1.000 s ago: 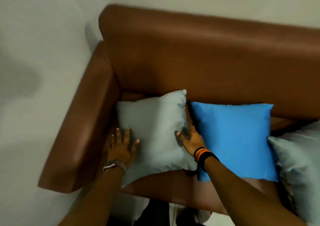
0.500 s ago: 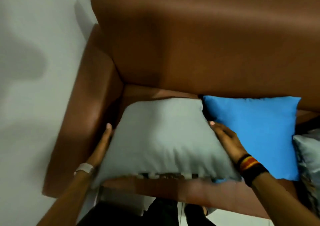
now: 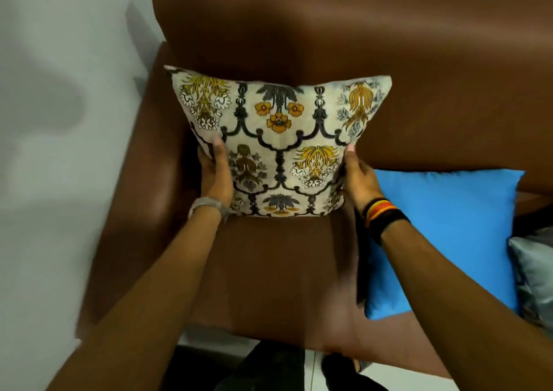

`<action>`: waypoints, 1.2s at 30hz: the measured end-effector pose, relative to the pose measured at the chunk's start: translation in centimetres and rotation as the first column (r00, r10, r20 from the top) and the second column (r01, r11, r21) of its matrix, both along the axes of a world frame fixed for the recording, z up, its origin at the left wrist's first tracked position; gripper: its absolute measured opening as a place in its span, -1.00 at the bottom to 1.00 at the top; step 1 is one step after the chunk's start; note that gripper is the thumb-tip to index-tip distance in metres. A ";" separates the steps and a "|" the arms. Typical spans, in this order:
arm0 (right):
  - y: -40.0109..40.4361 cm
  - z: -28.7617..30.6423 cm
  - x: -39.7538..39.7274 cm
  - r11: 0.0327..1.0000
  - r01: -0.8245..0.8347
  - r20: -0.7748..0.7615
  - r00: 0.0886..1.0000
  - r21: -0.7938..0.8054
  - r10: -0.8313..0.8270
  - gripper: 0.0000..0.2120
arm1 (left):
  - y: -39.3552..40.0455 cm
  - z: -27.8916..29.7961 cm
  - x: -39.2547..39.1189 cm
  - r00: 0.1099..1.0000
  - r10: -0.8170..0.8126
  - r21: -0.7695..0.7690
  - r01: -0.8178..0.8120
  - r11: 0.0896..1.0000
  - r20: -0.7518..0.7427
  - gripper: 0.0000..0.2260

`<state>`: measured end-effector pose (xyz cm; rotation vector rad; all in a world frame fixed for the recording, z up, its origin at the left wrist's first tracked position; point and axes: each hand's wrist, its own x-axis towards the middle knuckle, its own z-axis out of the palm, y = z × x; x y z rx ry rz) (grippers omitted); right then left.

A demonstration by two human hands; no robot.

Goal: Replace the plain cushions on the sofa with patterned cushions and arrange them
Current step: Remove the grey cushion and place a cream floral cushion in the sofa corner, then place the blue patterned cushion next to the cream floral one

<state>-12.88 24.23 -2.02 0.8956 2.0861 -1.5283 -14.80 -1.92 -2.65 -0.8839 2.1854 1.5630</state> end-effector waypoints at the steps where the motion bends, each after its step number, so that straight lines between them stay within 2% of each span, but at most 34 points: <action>1: 0.8 0.0 0.8 1.000 -0.013 -0.026 1.000 -0.025 0.013 -0.46 | 1.2 0.1 1.2 0.999 0.053 -0.021 -0.054 0.998 -0.006 -0.07; 3: 3.6 -0.5 3.7 0.997 -0.036 -0.091 0.995 0.065 0.042 -0.49 | 4.1 0.0 4.5 0.995 0.096 -0.017 -0.096 0.995 -0.020 -0.11; 6: 10.1 -2.3 10.2 0.932 0.086 -0.168 0.985 0.352 -0.027 -0.53 | 10.7 -1.2 10.9 0.995 -0.015 0.035 0.012 0.999 0.096 -0.17; 8: 15.2 -3.9 14.3 0.865 0.160 -0.151 0.984 0.476 -0.099 -0.47 | 15.7 -2.5 14.5 0.969 -0.155 0.121 0.134 0.984 0.190 -0.22; 11: 23.6 -6.1 18.1 0.845 0.124 -0.049 0.992 0.521 -0.115 -0.39 | 22.7 -4.8 16.9 0.946 -0.297 0.180 0.272 0.945 0.130 -0.31; 13: 27.5 -7.3 18.8 0.889 0.114 -0.010 0.992 0.444 -0.123 -0.32 | 26.3 -6.4 17.2 0.938 -0.329 0.172 0.307 0.936 0.111 -0.33; 16: 31.3 -9.1 18.5 0.944 0.039 -0.006 0.999 0.329 -0.040 -0.18 | 30.9 -8.8 17.7 0.944 -0.301 0.093 0.290 0.953 0.138 -0.34; 20: 33.1 -10.0 18.7 0.983 0.012 0.096 0.995 0.181 -0.030 0.19 | 32.9 -10.2 18.7 0.971 -0.197 -0.040 0.204 0.978 0.134 -0.37; 22: 34.0 -9.8 18.4 0.992 -0.008 0.138 0.990 0.129 -0.010 0.25 | 33.0 -9.5 18.7 0.969 -0.199 -0.059 0.209 0.976 0.143 -0.38; 27: 37.8 -6.9 18.9 0.997 -0.052 0.093 0.995 0.064 0.046 -0.06 | 30.8 -4.3 18.2 0.960 -0.205 -0.046 0.217 0.975 0.190 -0.40; 30: 41.7 -4.9 19.5 0.990 0.047 0.082 0.996 -0.136 -0.036 -0.13 | 28.6 -0.7 16.5 0.928 -0.150 0.069 0.135 0.988 0.342 -0.40; 32: 42.7 -4.1 19.2 0.905 0.239 0.130 0.970 -0.352 -0.206 -0.22 | 27.7 0.1 15.7 0.955 -0.109 0.108 0.082 0.991 0.277 -0.46; 33: 42.5 -3.8 18.7 0.866 0.312 0.125 0.950 -0.392 -0.286 -0.30 | 27.6 0.5 15.1 0.971 -0.101 0.142 0.071 0.987 0.216 -0.50; 35: 41.2 -3.7 16.7 0.864 0.336 0.032 0.936 -0.376 -0.351 -0.48 | 27.9 0.2 13.4 0.986 -0.105 0.205 0.077 0.976 0.128 -0.54; 36: 40.2 -3.4 15.5 0.881 0.332 -0.007 0.935 -0.336 -0.355 -0.50 | 28.3 -0.2 12.3 0.991 -0.083 0.224 0.058 0.973 0.104 -0.51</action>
